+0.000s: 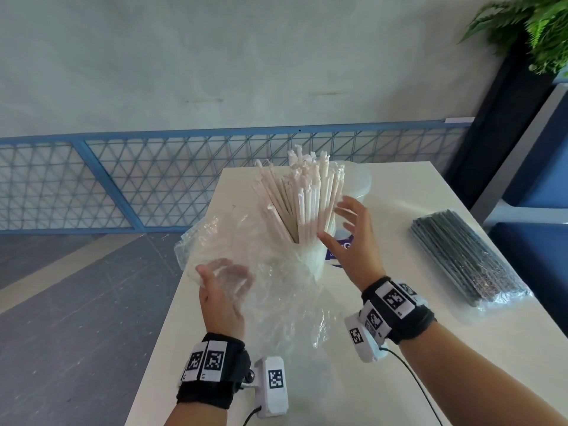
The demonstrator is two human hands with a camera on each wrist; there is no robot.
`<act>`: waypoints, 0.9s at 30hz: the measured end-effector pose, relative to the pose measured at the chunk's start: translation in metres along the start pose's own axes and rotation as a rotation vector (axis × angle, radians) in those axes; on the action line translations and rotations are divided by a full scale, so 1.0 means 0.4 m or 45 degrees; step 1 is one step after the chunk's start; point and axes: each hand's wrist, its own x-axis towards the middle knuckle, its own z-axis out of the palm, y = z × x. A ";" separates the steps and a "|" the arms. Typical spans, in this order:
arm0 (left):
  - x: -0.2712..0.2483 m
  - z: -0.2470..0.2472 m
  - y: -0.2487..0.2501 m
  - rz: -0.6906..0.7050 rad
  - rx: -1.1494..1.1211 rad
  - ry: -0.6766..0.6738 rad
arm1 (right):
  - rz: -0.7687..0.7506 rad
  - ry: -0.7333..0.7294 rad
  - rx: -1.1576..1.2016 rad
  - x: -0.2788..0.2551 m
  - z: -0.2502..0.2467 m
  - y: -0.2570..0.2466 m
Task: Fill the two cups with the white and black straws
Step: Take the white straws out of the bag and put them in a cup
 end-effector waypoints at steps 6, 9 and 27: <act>0.014 -0.011 -0.035 -0.031 -0.037 0.086 | 0.469 -0.498 -0.043 -0.109 -0.044 0.086; 0.010 -0.005 -0.041 -0.088 -0.006 0.078 | 0.645 -0.748 0.063 -0.145 -0.046 0.103; 0.042 -0.063 -0.112 -0.295 1.201 -0.275 | 0.499 -0.850 0.009 -0.094 -0.111 0.119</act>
